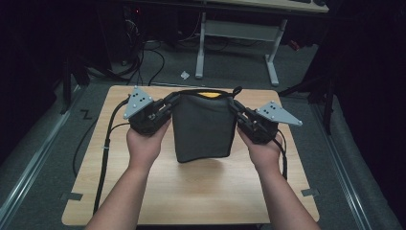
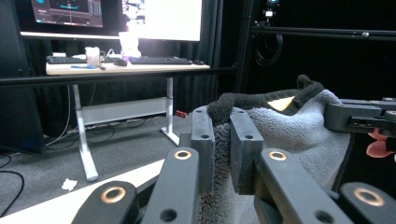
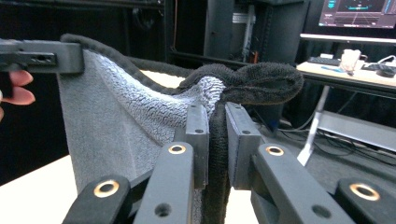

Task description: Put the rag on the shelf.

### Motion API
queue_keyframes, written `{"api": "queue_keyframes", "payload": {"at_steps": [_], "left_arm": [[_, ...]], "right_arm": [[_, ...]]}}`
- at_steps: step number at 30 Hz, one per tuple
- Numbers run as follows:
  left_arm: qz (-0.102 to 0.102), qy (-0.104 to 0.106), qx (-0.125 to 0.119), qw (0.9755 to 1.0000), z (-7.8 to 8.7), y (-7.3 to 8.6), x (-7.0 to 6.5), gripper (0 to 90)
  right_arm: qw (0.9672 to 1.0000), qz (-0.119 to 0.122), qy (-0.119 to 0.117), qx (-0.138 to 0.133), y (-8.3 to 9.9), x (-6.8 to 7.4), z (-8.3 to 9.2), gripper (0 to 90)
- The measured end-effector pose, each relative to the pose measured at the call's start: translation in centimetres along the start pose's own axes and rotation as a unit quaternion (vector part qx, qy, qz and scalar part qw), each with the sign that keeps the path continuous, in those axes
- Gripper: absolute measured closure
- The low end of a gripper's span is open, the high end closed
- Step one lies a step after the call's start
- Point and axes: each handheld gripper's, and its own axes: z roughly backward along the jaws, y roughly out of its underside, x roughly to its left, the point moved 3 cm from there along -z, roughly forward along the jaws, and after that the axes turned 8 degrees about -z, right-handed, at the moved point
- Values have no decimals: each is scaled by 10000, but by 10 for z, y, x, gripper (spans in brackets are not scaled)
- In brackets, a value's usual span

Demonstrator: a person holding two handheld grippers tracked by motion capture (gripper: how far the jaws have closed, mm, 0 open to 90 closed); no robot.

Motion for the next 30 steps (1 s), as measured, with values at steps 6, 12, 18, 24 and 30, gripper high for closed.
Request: {"api": "queue_keyframes", "payload": {"at_steps": [6, 12, 18, 24, 30], "left_arm": [[-52, 1, 6, 10000, -1, 0, -1, 821], [-103, 3, 40, 9999, -6, -3, 1, 821], [-292, -6, 153, 9995, -18, -12, 9, 821], [-299, -50, 229, 9993, -38, -19, 25, 821], [-326, -144, 341, 9988, -60, -21, 41, 820]], "right_arm": [[10000, -34, -2, 23, -1, -2, 0, 817], [10000, -8, 23, 46, -4, -5, -1, 818], [9999, 0, 51, 94, -15, -11, -7, 817], [9998, -77, 99, 134, -25, -21, -20, 817], [9996, -146, 144, 178, -31, -32, -39, 817]]}}
